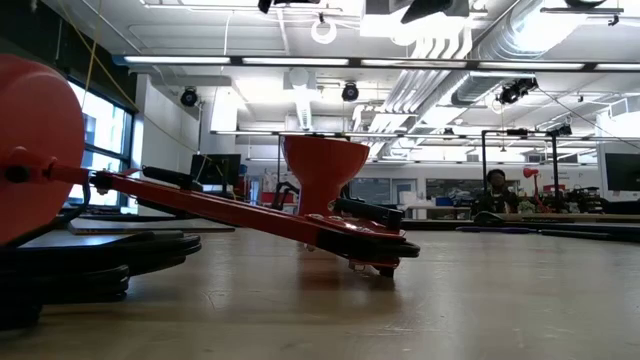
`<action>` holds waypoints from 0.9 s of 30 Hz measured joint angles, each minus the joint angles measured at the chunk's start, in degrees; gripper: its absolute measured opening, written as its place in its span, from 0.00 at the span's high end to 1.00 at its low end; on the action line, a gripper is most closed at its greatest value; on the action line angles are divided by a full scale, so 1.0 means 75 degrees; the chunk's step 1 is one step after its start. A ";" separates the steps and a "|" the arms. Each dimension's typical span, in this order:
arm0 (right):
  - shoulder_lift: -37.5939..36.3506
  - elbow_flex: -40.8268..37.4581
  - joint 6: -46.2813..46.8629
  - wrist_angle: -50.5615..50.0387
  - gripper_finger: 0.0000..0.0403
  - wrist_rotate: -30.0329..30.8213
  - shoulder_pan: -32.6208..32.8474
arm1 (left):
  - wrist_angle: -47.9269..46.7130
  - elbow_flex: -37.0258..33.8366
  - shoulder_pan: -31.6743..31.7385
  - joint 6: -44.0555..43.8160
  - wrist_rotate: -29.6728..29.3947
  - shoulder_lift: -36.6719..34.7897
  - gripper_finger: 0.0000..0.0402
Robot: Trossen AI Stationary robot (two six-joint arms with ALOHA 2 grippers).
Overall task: Screw lightbulb
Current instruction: Insert the lightbulb into the red lamp
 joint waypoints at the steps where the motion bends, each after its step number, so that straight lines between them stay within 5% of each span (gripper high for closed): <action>1: 0.0000 0.0000 0.0055 0.0036 0.01 -0.0083 0.0000 | -0.0026 0.0000 -0.0002 0.0110 -0.0007 0.0000 0.78; 14: -0.0289 0.0020 0.0293 0.1879 0.01 -0.0555 0.0000 | -0.1951 -0.0006 -0.0101 0.3082 -0.0612 0.0030 0.78; 27: 0.0243 0.0017 -0.0380 0.2397 0.01 -0.0572 0.0211 | -0.1165 -0.0006 -0.0181 0.4649 -0.0624 0.0182 0.78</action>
